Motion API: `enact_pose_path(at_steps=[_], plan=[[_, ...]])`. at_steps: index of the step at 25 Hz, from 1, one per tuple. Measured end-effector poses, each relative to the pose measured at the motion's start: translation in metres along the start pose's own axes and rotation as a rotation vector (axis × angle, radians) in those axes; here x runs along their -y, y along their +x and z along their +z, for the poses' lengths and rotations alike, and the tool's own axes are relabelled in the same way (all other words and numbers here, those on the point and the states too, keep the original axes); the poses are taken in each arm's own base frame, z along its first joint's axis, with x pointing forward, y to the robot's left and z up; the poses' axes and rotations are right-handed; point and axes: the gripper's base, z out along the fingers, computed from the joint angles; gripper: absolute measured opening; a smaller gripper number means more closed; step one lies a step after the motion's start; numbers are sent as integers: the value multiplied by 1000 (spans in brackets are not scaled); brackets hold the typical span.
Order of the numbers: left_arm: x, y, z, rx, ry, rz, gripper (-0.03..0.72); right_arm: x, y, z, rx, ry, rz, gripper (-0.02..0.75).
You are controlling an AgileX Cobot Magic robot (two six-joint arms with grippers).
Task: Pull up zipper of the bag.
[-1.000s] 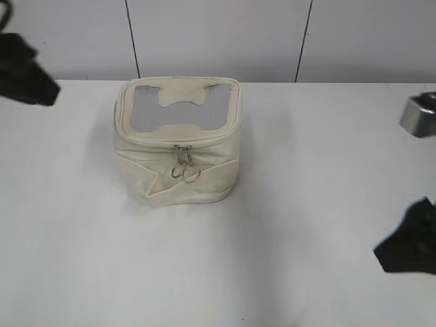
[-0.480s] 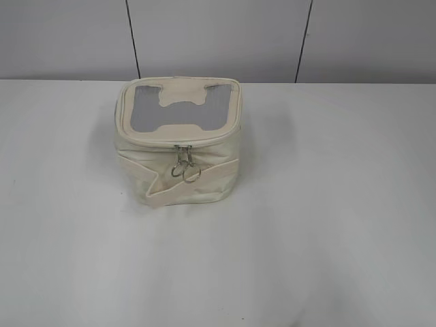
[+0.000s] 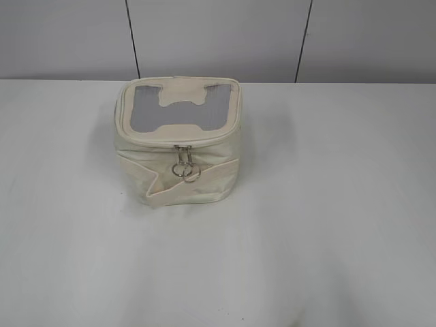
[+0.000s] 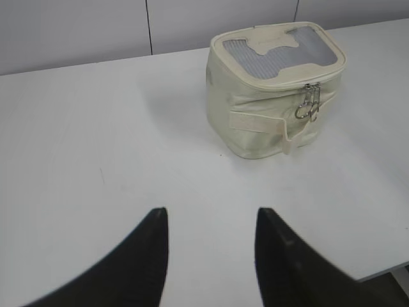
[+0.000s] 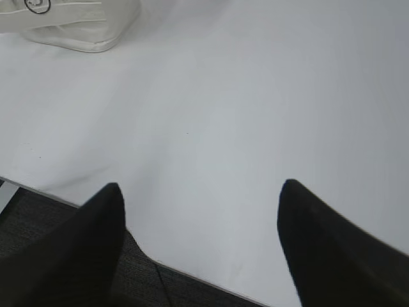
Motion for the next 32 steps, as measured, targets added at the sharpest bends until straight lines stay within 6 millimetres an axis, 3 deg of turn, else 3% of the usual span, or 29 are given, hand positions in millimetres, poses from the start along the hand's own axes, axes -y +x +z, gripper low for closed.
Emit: enact_pose_path(at_steps=[10,18,22,32], plan=[[0,0,0,4,-7,-7,335,1,1,1,-4,12,7,570],[2,-1,1,3,-193,-94,333,2,1,0,5,224,130,570],[2,-1,1,3,-199,-96,332,0,4,-5,47,262,143,570],[2,-1,1,4,-201,-95,260,-1,6,-8,70,264,142,570]])
